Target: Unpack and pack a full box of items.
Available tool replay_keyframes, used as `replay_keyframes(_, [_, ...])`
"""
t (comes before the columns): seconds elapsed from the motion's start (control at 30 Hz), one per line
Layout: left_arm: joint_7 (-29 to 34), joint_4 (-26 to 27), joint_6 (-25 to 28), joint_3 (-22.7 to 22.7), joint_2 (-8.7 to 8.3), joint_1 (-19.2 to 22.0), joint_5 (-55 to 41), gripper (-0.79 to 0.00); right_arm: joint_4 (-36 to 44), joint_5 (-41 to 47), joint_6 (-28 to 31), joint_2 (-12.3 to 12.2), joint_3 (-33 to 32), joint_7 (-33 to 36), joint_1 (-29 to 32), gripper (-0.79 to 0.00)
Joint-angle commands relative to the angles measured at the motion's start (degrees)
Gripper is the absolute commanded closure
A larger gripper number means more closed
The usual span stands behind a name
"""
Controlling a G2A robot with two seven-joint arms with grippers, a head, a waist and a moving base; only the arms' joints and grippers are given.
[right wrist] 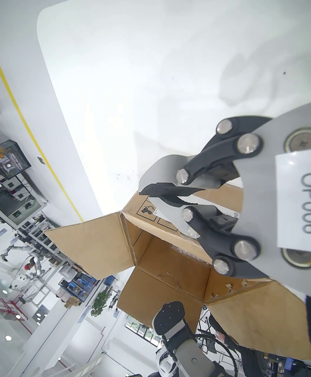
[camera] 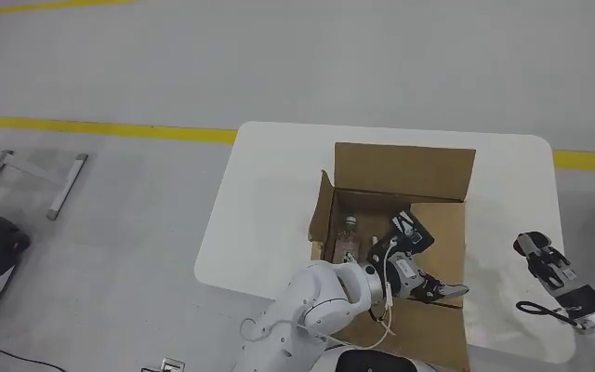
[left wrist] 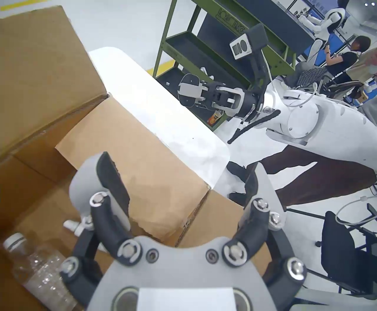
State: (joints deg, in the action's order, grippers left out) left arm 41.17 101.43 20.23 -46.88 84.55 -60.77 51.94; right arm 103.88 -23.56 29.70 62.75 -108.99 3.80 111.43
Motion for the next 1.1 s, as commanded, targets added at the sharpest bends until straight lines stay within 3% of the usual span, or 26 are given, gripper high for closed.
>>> replay_keyframes(0.0, [0.01, 0.0, 0.0, 0.0, 0.0, 0.0, 0.0, -0.785, 0.24, 0.02, 0.25, 0.04, -0.11, 0.29, 0.06, 0.0])
replay_keyframes(0.07, [0.01, 0.0, 0.0, 0.0, 0.0, 0.0, 0.0, -0.785, 0.5, -0.23, 0.56, 0.06, -0.07, 0.97, 0.06, 0.0])
replay_keyframes(0.17, [-4.97, -1.34, -1.87, -0.83, 0.05, -1.42, -1.42, -0.785, 0.68, -0.68, 0.76, 0.12, -0.04, 1.46, -0.14, 0.0])
replay_keyframes(0.37, [-9.49, -9.11, -9.04, -1.68, 1.22, -0.08, -11.22, -0.785, 0.72, -0.94, 0.95, 0.25, -0.39, 1.82, -0.39, 0.0])
replay_keyframes(0.53, [-8.69, -15.39, -11.58, -1.92, 2.04, 1.89, -19.44, -0.785, 0.17, -0.94, 1.14, 0.38, -0.39, 2.31, -0.35, 0.0])
replay_keyframes(0.7, [-7.41, -20.56, -14.67, -1.57, 2.36, 3.9, -19.22, -0.785, -0.32, -1.2, 0.94, 0.53, 0.23, 2.72, -0.69, 0.0])
replay_keyframes(1.07, [-6.37, -24.01, -14.05, -0.15, 3.31, 4.23, -26.61, -0.785, -1.79, -1.82, 1.68, 0.71, 2.08, 4.92, -2.24, 0.0])
